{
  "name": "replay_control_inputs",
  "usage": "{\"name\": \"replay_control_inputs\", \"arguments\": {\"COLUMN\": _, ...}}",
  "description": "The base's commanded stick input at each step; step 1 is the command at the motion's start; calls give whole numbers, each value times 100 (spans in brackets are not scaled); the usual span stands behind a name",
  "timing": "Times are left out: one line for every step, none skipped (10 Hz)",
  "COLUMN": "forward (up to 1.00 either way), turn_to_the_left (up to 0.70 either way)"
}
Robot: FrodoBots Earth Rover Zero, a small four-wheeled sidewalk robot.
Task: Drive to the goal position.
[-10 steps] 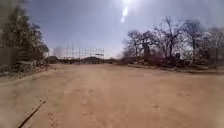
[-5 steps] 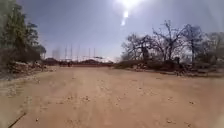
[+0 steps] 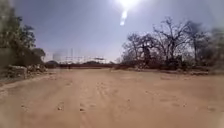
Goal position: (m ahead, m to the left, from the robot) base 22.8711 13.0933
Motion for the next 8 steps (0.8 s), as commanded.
{"name": "replay_control_inputs", "arguments": {"forward": 85, "turn_to_the_left": 0}}
{"name": "replay_control_inputs", "arguments": {"forward": 85, "turn_to_the_left": 0}}
{"name": "replay_control_inputs", "arguments": {"forward": 85, "turn_to_the_left": 0}}
{"name": "replay_control_inputs", "arguments": {"forward": 85, "turn_to_the_left": 0}}
{"name": "replay_control_inputs", "arguments": {"forward": 85, "turn_to_the_left": 0}}
{"name": "replay_control_inputs", "arguments": {"forward": 85, "turn_to_the_left": 0}}
{"name": "replay_control_inputs", "arguments": {"forward": 85, "turn_to_the_left": 0}}
{"name": "replay_control_inputs", "arguments": {"forward": 85, "turn_to_the_left": 0}}
